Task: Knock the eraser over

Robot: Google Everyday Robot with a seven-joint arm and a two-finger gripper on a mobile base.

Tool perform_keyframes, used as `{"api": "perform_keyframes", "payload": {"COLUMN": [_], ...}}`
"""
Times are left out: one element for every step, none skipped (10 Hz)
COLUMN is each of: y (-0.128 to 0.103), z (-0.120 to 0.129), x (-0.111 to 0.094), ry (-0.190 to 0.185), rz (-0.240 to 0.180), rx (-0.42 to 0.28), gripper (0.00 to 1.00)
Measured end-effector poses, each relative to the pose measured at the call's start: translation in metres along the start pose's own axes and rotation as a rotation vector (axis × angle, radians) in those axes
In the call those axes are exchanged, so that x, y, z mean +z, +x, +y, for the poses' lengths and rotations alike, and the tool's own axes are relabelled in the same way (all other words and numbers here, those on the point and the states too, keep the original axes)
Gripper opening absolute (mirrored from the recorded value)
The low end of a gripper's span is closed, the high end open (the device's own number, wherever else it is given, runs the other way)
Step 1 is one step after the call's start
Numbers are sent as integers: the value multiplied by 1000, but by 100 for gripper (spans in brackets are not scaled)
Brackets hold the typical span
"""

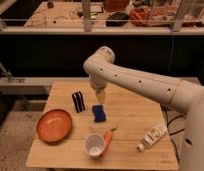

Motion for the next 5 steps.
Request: {"api": "perform_keyframes", "payload": {"y": [0,-2,-4,-5,-5], "z": [-3,-7,-11,-14,-17], "x": [2,5,7,9,12], "ry": [2,4,6,8,10], "rz": [0,-3,-5,-5,-7], "rx": [-2,-9,-16,-21,-26], "gripper": [80,80,80,80,80]}}
